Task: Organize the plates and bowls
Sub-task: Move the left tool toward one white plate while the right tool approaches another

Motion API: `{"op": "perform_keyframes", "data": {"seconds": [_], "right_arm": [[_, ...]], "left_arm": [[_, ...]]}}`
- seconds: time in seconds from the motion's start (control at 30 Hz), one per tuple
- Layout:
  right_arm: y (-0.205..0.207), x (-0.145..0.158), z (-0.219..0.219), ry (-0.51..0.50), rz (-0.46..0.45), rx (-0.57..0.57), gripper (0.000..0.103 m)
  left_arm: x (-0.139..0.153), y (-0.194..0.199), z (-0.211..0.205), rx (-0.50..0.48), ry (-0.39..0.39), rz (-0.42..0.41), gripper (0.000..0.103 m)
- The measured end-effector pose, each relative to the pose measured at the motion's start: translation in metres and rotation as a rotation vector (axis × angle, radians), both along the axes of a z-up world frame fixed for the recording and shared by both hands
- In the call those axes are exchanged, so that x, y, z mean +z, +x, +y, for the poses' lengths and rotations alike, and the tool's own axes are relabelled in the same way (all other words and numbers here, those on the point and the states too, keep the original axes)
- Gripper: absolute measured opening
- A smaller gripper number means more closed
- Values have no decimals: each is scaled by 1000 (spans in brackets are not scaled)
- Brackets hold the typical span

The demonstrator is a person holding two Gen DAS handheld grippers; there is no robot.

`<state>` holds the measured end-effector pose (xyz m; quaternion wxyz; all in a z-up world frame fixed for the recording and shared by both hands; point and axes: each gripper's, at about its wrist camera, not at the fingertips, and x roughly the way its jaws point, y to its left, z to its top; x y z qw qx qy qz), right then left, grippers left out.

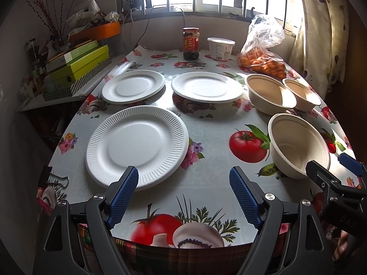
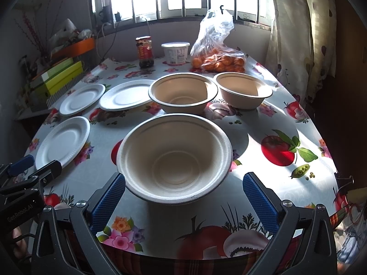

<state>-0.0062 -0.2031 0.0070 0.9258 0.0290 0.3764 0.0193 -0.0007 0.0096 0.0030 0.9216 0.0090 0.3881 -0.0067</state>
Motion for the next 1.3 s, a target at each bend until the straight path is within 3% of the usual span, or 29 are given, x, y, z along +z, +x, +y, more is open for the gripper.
{"op": "perform_keyframes", "data": {"seconds": [0.23, 0.5, 0.7, 0.87, 1.0, 1.3], "right_arm": [[3, 6, 5, 2, -18, 24, 103], [14, 35, 24, 18, -96, 120, 103], [33, 58, 43, 61, -131, 207, 103], [59, 81, 72, 47, -159, 319, 103], [92, 91, 90, 60, -127, 363, 103], [152, 94, 133, 29, -93, 465, 103]], "left_arm": [[8, 2, 10, 20, 1, -17, 82], [22, 11, 46, 62, -54, -31, 82], [28, 17, 75, 115, -32, -35, 82], [37, 30, 105, 134, -54, -41, 82], [44, 45, 124, 159, -26, -43, 82], [52, 88, 169, 186, -75, -30, 82]]}}
